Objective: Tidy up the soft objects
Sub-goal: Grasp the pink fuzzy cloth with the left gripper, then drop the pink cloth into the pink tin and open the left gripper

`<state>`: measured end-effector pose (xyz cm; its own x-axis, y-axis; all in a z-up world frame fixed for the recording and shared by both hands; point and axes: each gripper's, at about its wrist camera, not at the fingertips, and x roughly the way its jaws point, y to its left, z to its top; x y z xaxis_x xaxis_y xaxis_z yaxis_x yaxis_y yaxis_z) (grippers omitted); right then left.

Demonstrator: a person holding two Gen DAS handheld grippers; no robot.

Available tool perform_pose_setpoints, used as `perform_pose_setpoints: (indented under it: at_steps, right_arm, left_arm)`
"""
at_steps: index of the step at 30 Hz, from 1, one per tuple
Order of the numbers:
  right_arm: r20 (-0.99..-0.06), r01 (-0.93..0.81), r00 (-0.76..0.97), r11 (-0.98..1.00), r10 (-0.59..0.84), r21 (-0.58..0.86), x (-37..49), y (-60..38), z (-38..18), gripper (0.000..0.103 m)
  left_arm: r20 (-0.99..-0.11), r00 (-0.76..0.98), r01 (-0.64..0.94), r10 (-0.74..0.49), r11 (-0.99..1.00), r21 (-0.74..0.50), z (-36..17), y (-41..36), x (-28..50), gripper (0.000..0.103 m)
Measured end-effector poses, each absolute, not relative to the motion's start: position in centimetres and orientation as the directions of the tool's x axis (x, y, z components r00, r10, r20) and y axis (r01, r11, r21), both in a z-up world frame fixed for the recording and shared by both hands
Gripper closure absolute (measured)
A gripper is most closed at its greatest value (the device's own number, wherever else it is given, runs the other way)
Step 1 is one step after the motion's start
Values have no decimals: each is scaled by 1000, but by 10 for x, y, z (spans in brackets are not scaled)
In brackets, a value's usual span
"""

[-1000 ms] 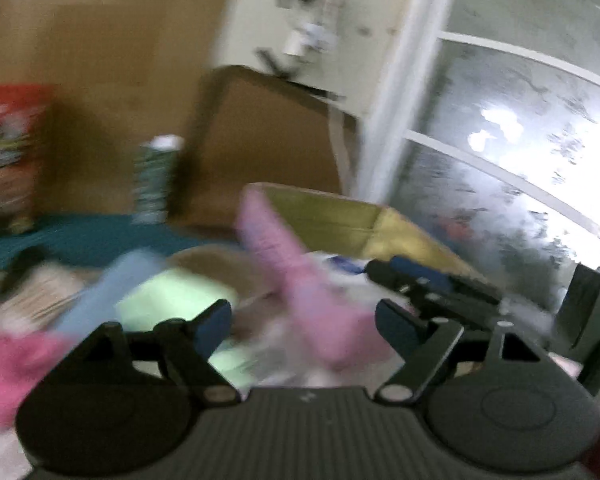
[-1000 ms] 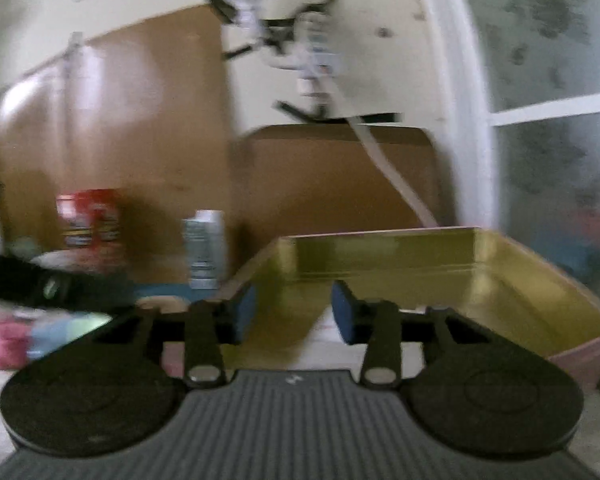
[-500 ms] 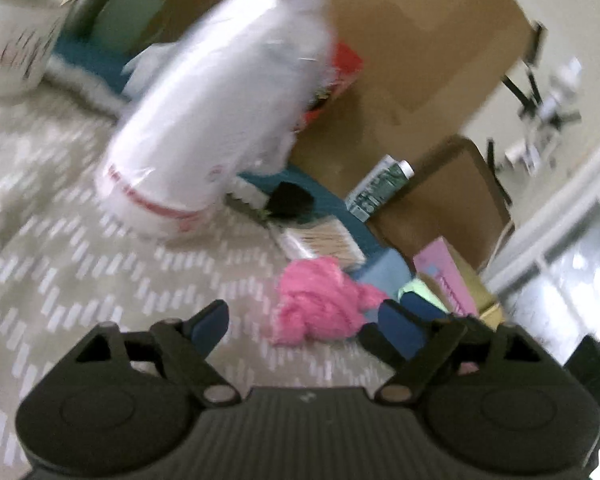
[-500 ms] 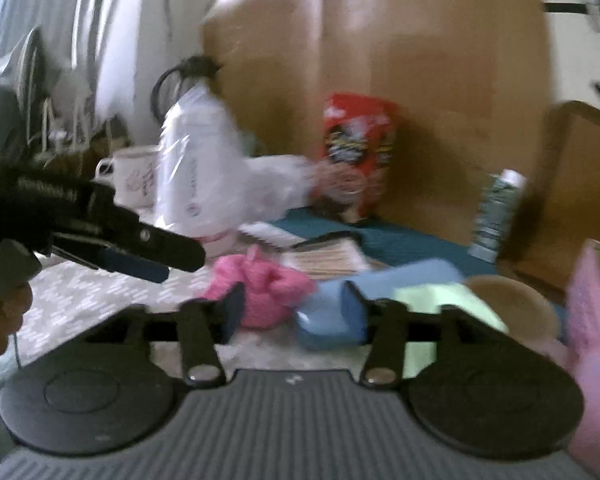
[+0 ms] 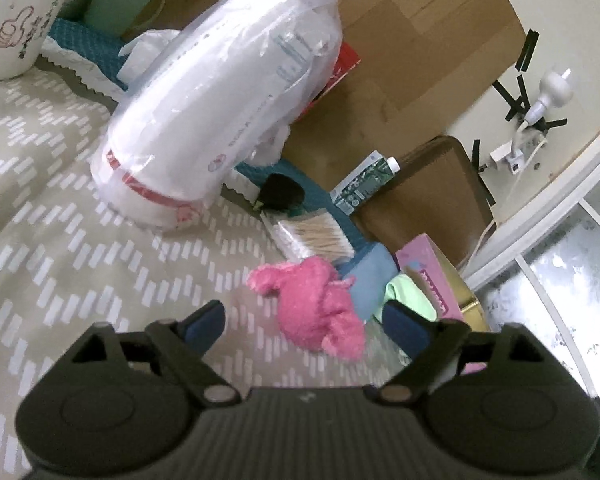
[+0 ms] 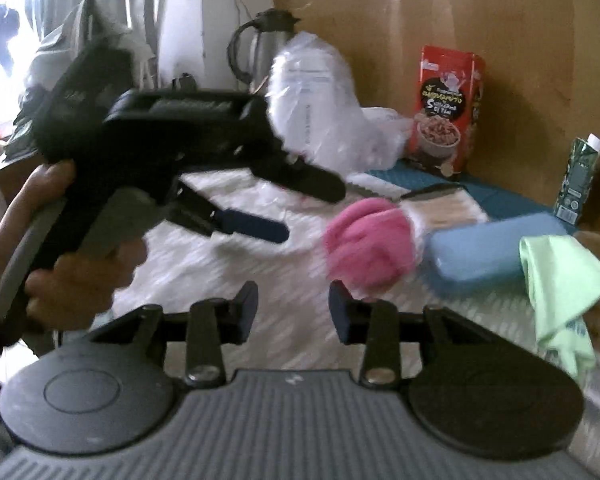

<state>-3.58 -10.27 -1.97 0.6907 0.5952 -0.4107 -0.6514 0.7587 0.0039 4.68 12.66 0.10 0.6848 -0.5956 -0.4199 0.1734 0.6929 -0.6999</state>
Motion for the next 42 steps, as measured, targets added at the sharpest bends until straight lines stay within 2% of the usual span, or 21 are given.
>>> perform_pose_setpoints:
  at_steps: [1,3,7,9,11,12,13,14,15,18,23,28,31,37,42]
  right_arm:
    - [-405,-636,709,772,578,-11,-36,-104,-21,48]
    - [-388,-599,741,801,548,-11,-30,-110,-21,41]
    - [-388,-563,752,825,532,39,-8,-114,-17,40]
    - [-388,-550,766,835,513,18,3,-107,-17,40]
    - [-391,-542,772,840,502,9,15,-100,-17,40]
    - [-395,-546,768,838,505,9,21,-96,-18,41]
    - [-403,-548,765,837,503,4,26,-91,-19,41]
    - [-414,-539,768,842,489,-5,31,-88,-22,40]
    - [-415,-525,777,851,473,-14,33,-86,-24,46]
    - [-397,-532,772,846,497,23,21,-96,-22,49]
    - [-289,-489,840,872,460,-31,-22,-114,-18,49]
    - [-186,-336,927,941,325,-29,-48,-168,-7,49]
    - [-157,-223,963,975,219,-8,-57,-207,-4,49]
    - [-134,-16,991,998,24,62,-62,-290,-4,49]
    - [-131,98,988,990,-84,103,-66,-337,-12,49]
  left_arm:
    - [-419,688,174,-593,695,-698,3,126,47,14]
    - [-418,685,183,-597,696,-694,7,123,50,14]
    - [-422,683,237,-596,728,-643,18,106,61,14]
    - [-430,681,258,-592,744,-616,19,97,68,18]
    - [-457,661,259,-594,753,-604,15,90,77,39]
    - [-480,640,256,-600,755,-604,10,86,82,54]
    - [-503,640,238,-581,772,-589,6,84,83,60]
    - [-508,641,234,-575,777,-584,3,85,82,60]
    - [-500,642,238,-582,771,-591,2,86,77,60]
    - [-486,632,258,-604,755,-603,8,86,58,60]
    - [-448,611,375,-653,737,-562,35,49,43,60]
    - [-434,532,532,-727,686,-497,63,-33,55,60]
    - [-434,477,616,-765,642,-455,72,-91,61,60]
    - [-440,389,721,-810,565,-402,79,-197,69,60]
    - [-472,335,766,-815,527,-367,74,-259,75,59]
